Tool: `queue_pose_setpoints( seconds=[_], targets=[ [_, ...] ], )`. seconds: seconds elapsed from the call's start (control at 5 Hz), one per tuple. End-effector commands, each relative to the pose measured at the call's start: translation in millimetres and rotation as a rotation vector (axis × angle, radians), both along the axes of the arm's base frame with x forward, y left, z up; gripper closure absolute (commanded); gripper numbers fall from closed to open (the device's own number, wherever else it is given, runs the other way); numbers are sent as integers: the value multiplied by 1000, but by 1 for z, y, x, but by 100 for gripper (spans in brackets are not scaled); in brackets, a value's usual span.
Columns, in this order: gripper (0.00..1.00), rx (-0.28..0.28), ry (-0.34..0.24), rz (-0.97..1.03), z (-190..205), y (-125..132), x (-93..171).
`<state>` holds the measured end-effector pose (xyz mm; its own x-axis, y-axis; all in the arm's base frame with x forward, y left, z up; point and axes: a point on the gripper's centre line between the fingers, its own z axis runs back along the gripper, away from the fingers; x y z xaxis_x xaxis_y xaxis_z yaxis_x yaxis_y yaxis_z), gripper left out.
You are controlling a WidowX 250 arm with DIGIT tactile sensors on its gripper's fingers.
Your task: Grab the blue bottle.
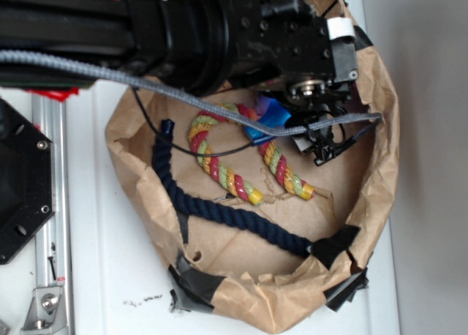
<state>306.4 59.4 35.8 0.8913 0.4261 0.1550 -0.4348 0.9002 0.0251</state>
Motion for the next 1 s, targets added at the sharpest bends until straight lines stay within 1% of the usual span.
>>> queue_pose_setpoints(
  seconds=[0.0,0.2,0.4,0.6,0.8],
  targets=[
    [92,-76,20,-360,115,-40,-21],
    [100,-54,44,-294,139,-58,-45],
    [100,-13,-43,-305,161,-77,-56],
    [100,-32,-14,-267,156,-78,-56],
    [100,-36,31,-250,147,-73,-53]
  ],
)
